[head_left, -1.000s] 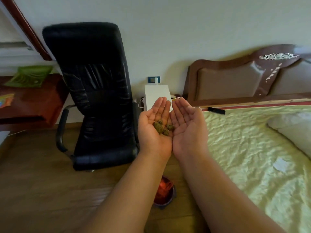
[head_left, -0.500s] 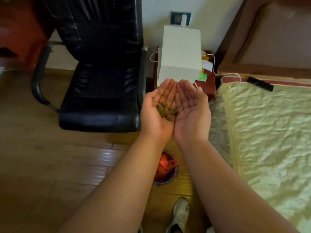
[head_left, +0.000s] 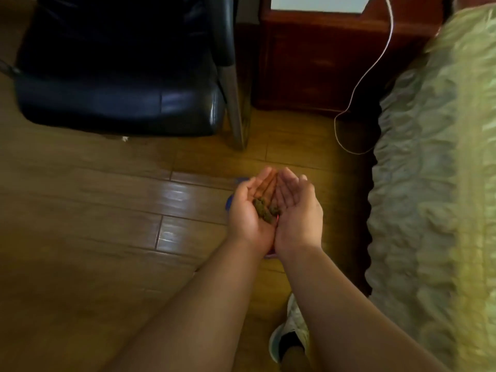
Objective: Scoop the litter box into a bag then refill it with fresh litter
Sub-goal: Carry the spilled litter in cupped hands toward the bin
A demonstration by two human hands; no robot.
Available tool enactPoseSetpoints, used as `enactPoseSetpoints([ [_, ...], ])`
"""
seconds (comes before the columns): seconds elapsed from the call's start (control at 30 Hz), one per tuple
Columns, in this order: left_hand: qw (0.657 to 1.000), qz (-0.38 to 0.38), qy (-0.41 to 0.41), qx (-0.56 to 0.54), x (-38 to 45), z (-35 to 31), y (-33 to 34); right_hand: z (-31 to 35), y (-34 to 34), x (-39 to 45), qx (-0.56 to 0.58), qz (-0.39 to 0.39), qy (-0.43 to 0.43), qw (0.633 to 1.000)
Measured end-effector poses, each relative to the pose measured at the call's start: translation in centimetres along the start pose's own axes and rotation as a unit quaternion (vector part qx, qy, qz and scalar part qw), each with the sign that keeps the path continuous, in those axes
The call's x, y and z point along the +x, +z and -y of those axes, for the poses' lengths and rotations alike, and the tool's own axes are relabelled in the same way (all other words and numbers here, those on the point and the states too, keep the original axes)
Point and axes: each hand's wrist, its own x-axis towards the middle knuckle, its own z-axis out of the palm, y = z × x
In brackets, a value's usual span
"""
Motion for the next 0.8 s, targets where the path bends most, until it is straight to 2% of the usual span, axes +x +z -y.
enactPoseSetpoints([
  [0.23, 0.992, -0.107, -0.051, -0.052, 5.9, 5.5, -9.7, -7.9, -7.3, 5.0, -0.053, -0.059, 0.079, 0.994],
  [0.37, 0.986, -0.147, -0.065, -0.033, 7.6, 7.3, -13.1, -11.1, -9.6, 7.0, -0.110, -0.077, 0.136, 0.982],
  [0.53, 0.978, -0.181, -0.093, -0.044, 8.9, 8.4, -15.3, -13.2, -10.9, 9.0, -0.196, -0.089, 0.173, 0.961],
  [0.8, 0.968, -0.243, -0.057, -0.033, 10.0, 7.5, -15.3, -13.2, -9.9, 9.7, -0.195, -0.104, 0.202, 0.954],
])
